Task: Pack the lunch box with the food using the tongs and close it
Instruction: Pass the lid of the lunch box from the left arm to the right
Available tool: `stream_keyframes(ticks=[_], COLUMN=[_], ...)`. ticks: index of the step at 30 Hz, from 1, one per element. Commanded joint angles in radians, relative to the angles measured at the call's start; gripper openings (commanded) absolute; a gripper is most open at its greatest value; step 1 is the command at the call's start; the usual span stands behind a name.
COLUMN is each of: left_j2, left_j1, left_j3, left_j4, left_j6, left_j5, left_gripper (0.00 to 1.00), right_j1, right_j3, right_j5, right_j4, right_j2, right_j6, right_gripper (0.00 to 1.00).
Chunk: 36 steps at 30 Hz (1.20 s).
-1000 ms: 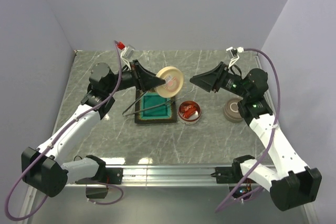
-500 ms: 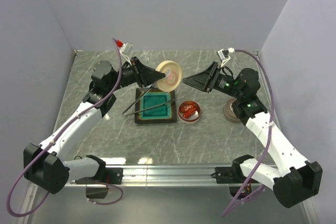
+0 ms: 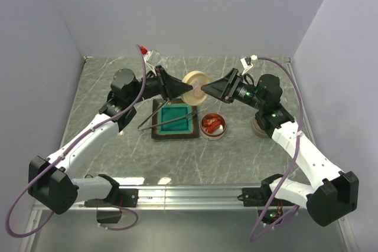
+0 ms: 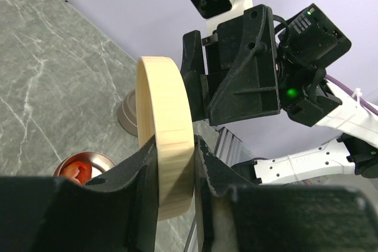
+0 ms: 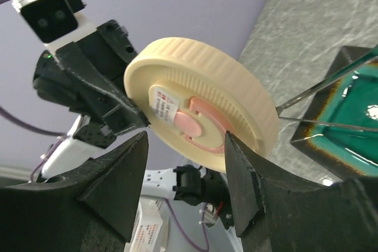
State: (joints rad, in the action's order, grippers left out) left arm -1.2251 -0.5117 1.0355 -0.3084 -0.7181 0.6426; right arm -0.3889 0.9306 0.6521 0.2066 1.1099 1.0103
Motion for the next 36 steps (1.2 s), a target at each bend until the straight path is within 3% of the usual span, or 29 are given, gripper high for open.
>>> stream_keyframes(ticks=[1, 14, 17, 20, 24, 36], left_j2=[-0.002, -0.020, -0.025, -0.025, -0.025, -0.033], left_j1=[-0.007, -0.024, -0.025, -0.022, -0.007, -0.002], left_j3=[0.055, 0.041, 0.034, 0.020, 0.006, -0.002], left_j4=[-0.038, -0.087, -0.093, -0.098, -0.098, -0.043], left_j6=[0.013, -0.021, -0.037, -0.055, -0.067, -0.018], left_j5=[-0.017, -0.011, -0.009, -0.008, -0.015, -0.044], left_gripper=[0.00, 0.00, 0.00, 0.00, 0.00, 0.00], right_j1=[-0.013, -0.048, -0.048, -0.048, -0.042, -0.044], right_j3=[0.057, 0.022, -0.001, -0.025, -0.062, -0.029], right_j5=[-0.078, -0.079, -0.025, 0.026, 0.067, 0.104], right_j4=[-0.048, 0.031, 0.128, 0.198, 0.319, 0.462], right_j2=[0.005, 0.014, 0.008, -0.007, -0.033, -0.039], right_j6=[-0.036, 0.004, 0.040, 0.056, 0.109, 0.155], right_gripper=[0.61, 0.64, 0.58, 0.42, 0.31, 0.14])
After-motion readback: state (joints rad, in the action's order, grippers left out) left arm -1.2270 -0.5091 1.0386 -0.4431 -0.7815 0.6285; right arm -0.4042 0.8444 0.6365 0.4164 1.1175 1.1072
